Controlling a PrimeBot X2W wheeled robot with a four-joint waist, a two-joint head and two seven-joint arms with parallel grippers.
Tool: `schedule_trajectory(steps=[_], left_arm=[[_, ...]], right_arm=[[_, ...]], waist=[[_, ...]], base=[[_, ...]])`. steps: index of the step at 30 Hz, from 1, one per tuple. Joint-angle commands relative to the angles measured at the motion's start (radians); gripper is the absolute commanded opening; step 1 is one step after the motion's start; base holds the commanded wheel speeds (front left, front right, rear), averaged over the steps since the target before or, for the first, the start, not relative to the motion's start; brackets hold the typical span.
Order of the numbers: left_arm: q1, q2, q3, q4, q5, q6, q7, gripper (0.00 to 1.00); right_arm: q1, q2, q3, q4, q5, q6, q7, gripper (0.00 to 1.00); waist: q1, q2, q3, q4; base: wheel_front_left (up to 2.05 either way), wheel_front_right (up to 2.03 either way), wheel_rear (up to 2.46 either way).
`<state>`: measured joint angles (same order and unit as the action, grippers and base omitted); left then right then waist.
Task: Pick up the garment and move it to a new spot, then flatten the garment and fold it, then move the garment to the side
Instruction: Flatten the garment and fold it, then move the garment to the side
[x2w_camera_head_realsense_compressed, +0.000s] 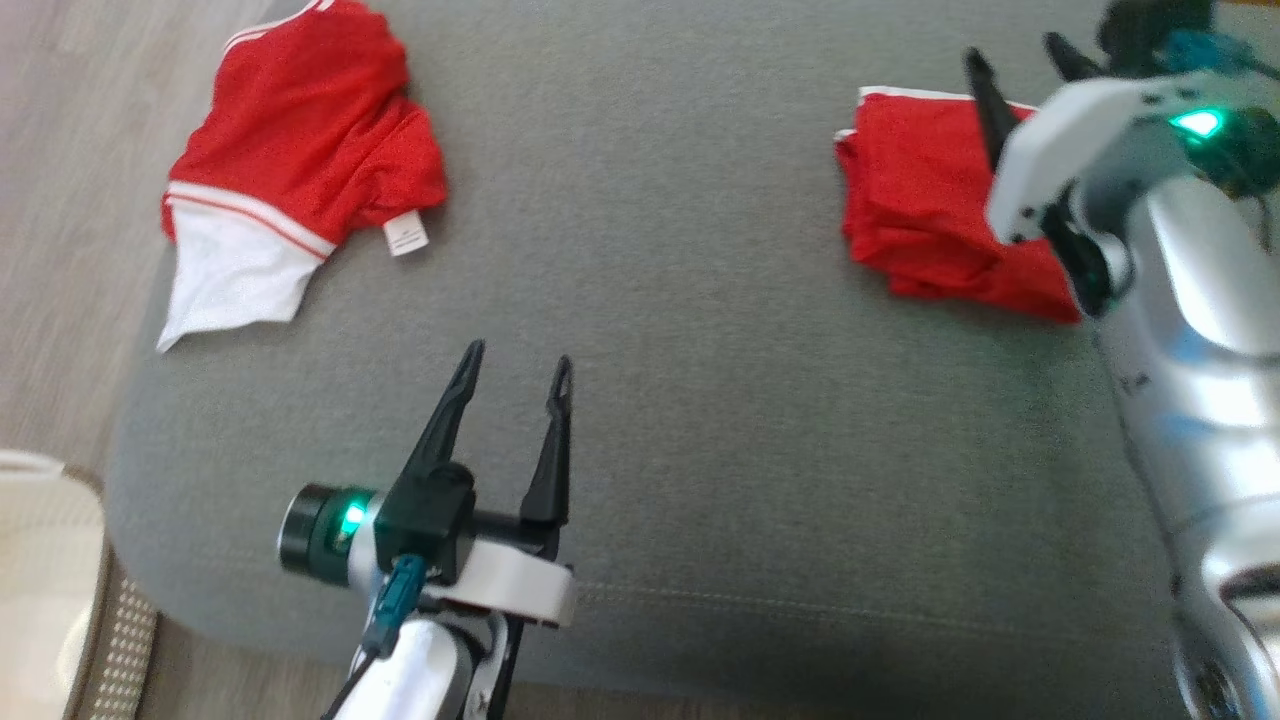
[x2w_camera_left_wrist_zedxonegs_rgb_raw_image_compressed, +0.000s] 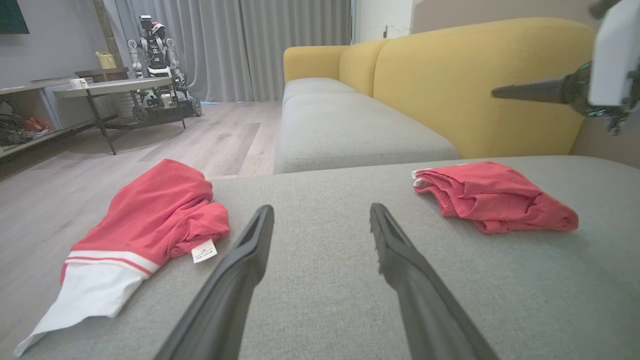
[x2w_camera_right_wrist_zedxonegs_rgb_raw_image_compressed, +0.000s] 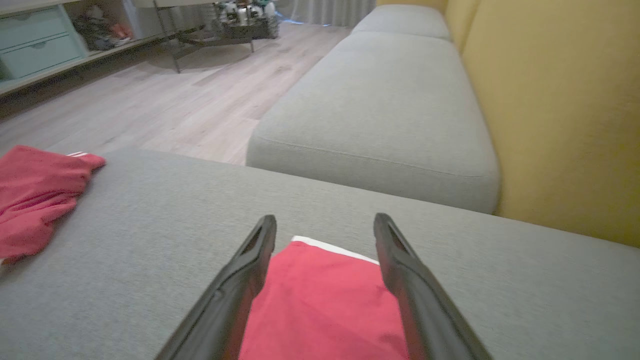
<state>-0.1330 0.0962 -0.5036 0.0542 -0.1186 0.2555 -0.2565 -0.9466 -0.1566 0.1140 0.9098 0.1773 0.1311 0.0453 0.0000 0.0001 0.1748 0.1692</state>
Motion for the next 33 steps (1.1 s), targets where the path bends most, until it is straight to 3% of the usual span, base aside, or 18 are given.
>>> schedule_trajectory(steps=[1, 10, 15, 22, 33], left_arm=[[-0.004, 0.011, 0.043, -0.04, -0.006, 0.006, -0.005, 1.0], [0.066, 0.027, 0.11, -0.082, -0.037, 0.023, -0.005, 1.0], [0.124, 0.032, 0.15, -0.114, -0.048, 0.027, -0.005, 1.0], [0.212, 0.025, 0.192, -0.161, -0.021, 0.026, -0.005, 1.0], [0.309, 0.008, 0.219, -0.187, 0.04, -0.002, -0.005, 1.0]], right_arm=[[0.035, -0.019, -0.003, -0.067, 0.011, 0.0, -0.03, 1.0], [0.35, -0.06, 0.003, -0.345, 0.047, 0.0, -0.191, 1.0], [0.582, -0.01, -0.031, -0.517, 0.015, 0.0, -0.29, 1.0], [0.828, 0.085, -0.086, -0.768, -0.079, 0.0, -0.307, 1.0], [0.983, 0.106, -0.109, -0.862, -0.073, 0.0, -0.307, 1.0]], waist=[[0.0, -0.0001, -0.022, -0.034], [0.0, -0.0001, -0.059, -0.117], [0.0, -0.0001, -0.092, -0.151], [0.0, -0.0001, -0.134, -0.168], [0.0, -0.0001, -0.187, -0.154]], base=[[0.0, 0.0, 0.0], [0.0, 0.0, 0.0], [0.0, 0.0, 0.0], [0.0, 0.0, 0.0], [0.0, 0.0, 0.0]])
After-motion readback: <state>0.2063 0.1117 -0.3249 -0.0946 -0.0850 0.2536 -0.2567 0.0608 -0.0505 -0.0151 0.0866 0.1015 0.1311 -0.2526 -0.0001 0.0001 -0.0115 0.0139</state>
